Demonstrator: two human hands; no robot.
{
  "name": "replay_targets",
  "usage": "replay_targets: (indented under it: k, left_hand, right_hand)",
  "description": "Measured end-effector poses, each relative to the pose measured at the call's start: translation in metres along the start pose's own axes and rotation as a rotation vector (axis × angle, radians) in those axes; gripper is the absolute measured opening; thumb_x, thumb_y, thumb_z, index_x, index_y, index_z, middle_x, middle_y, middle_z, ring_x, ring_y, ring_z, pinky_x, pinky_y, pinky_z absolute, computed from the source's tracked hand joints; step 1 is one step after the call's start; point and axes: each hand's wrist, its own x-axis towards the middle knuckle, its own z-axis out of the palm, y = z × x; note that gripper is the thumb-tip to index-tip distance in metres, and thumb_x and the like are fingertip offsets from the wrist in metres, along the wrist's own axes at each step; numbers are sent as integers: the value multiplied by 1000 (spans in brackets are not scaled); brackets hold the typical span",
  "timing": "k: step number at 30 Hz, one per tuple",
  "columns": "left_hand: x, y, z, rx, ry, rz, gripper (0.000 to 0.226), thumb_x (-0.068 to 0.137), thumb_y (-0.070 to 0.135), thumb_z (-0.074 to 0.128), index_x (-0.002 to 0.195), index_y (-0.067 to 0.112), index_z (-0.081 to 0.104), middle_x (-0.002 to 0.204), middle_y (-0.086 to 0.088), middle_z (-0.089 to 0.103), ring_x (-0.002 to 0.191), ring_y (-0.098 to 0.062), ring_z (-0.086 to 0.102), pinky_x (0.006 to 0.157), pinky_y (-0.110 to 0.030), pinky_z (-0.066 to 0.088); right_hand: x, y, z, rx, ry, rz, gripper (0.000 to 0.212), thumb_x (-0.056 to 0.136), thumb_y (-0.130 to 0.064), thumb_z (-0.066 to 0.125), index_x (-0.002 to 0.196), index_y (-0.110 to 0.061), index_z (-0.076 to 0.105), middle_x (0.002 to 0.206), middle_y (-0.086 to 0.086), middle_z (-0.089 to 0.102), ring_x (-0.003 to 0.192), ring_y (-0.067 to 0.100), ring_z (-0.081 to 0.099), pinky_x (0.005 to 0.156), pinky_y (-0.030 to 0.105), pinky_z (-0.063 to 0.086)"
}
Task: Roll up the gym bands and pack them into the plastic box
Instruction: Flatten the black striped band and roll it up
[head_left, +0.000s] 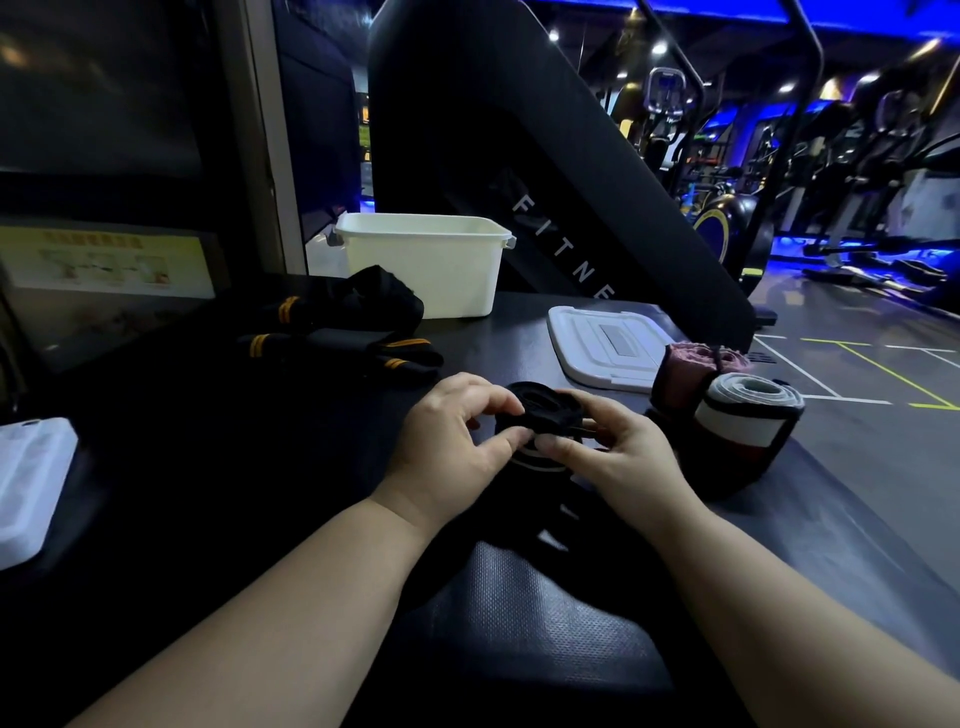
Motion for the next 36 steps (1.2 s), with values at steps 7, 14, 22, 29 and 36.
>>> replay_targets:
  k: [7,14,22,29,36]
  left_hand:
    - [1,0,0,26,-78,5,9,71,27,72,78,23,69,88,9,56,85,-3,54,76,-11,40]
    - [-2,2,-1,-20,-204,-53,22,76,16,81,75,31,65,95,13,50,92,12,48,80,0,30]
    - [-2,2,-2,-62,-44,-169,29,73,18,83,66,38,62,88,9,58,80,-1,55,71,-18,45]
    - [-1,0,-6,-72,-40,-177,28,78,16,79,70,36,60,89,13,57,85,-1,56,77,-13,44]
    - [-1,-10,-6,-325,-116,-272,32,77,17,77,96,33,57,103,6,66,91,-14,67,81,-30,55]
  right_hand:
    - [1,2,1,-53,21,-31,42,76,-13,81,104,-39,65,105,-4,73,100,13,68,86,31,56]
    - [7,7,-4,50,-14,20,39,85,1,67,103,-33,62,98,-3,73,89,5,68,79,22,53]
    - [5,2,-7,206,-148,82,41,82,7,65,121,-5,60,108,8,71,94,8,69,80,16,52]
    - [6,3,-10,200,-178,95,38,83,9,62,115,-12,62,96,-5,75,92,5,68,78,14,51]
    - [6,6,-14,150,-227,83,39,84,3,61,115,-20,59,99,-11,74,98,1,65,85,15,49]
